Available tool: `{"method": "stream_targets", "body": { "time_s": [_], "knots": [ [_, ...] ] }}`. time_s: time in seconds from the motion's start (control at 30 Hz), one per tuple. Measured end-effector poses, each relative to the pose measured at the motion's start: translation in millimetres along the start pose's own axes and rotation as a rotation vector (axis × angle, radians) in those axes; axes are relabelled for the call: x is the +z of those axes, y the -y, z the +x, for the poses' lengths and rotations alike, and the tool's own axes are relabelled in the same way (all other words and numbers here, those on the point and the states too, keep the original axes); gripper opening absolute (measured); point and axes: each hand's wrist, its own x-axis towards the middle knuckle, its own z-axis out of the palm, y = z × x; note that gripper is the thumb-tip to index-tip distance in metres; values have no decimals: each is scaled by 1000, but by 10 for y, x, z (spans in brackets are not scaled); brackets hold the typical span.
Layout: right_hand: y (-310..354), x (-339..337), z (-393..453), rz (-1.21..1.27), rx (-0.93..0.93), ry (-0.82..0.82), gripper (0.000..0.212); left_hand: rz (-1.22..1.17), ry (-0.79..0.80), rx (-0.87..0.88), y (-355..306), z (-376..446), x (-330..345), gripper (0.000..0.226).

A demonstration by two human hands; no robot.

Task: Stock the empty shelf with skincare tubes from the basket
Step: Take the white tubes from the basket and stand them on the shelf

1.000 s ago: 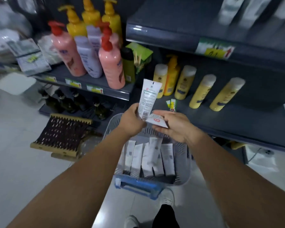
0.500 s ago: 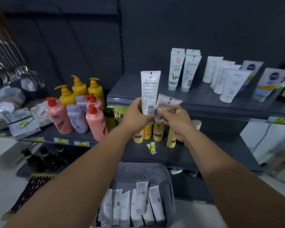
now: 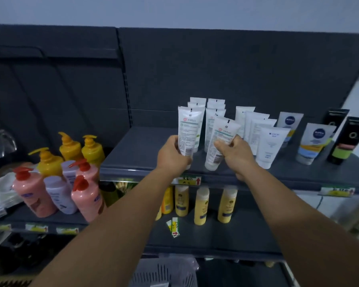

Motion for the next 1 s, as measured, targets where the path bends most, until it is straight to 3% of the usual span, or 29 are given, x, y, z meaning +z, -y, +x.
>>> {"method": "stream_targets", "body": {
  "time_s": [0.33, 0.6, 0.83, 1.0],
  "knots": [
    [-341, 43, 721, -90, -15, 81, 26, 71, 5, -62, 199, 574, 430, 47],
    [-545, 129, 660, -147, 20, 115, 38, 120, 11, -45, 232, 640, 454, 48],
    [-457, 136, 468, -271, 17, 81, 46, 267, 32, -40, 309, 502, 264, 84],
    [-413, 328, 4, -502, -16, -6, 63, 522, 97, 65, 460, 101, -119, 82]
  ]
}}
